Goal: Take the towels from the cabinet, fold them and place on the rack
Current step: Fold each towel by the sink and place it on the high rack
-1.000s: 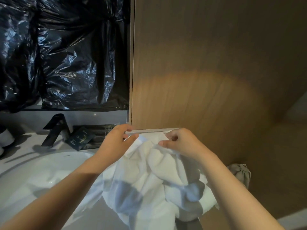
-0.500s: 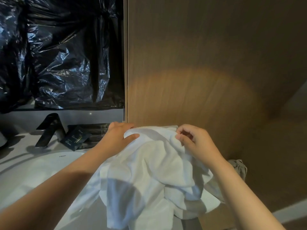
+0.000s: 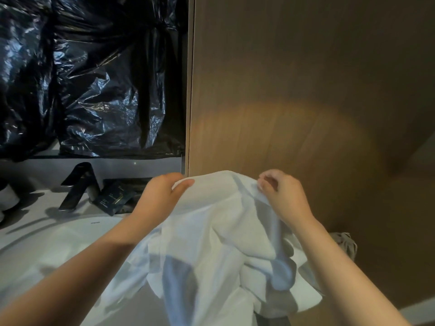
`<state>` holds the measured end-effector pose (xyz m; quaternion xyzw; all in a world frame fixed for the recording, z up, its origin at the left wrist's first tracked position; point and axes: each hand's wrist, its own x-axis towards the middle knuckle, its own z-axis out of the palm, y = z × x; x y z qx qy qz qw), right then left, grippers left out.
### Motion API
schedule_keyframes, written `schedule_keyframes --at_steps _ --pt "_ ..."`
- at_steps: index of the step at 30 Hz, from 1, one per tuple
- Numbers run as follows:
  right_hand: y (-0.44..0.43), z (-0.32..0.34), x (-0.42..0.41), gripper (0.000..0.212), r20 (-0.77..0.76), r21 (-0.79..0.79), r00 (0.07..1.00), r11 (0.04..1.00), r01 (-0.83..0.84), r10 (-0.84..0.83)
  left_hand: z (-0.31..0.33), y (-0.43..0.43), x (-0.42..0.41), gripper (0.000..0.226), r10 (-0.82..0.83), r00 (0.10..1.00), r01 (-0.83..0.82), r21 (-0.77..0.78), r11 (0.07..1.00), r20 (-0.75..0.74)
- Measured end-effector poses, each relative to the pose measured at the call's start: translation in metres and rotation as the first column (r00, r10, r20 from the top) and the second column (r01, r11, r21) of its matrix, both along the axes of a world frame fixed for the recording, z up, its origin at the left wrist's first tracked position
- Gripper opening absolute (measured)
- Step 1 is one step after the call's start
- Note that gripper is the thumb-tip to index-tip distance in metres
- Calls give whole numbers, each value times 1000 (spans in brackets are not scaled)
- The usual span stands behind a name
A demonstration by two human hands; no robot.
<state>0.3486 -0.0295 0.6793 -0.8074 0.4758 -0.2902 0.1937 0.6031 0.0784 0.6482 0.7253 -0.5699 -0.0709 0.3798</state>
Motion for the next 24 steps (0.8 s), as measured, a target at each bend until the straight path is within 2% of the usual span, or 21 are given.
schedule_keyframes --at_steps 2,4,8,12,14,16,19,22,24 --pt "15 -1 11 27 7 -107 994 988 -108 110 7 0 -4 28 21 1000 -21 -36 999 -6" --pt "27 -4 21 32 -10 -147 982 971 -187 188 13 1 -7 24 17 999 -19 -46 999 -46" --pt "34 -12 36 40 -14 -120 987 980 -159 159 22 4 -12 18 8 985 -26 -104 994 -171" --pt "33 -12 50 42 150 -93 966 976 -199 212 32 10 -18 14 -27 965 -18 -170 985 -261" --pt "27 -8 57 45 155 -77 953 965 -250 259 37 11 -20 13 -42 964 -4 -172 985 -262" --pt "19 -2 63 38 126 -76 940 948 -308 316 41 13 -22 15 -59 966 11 -188 982 -253" --pt "10 2 63 9 142 -95 927 937 -337 347 49 16 -22 19 -64 974 13 -230 973 -216" --pt "6 1 51 13 104 -115 934 937 -330 342 55 17 -22 15 -27 974 -26 -230 973 -224" --pt "6 -5 41 11 37 -58 938 938 -343 345 58 18 -21 13 -20 972 -38 -241 970 -233"
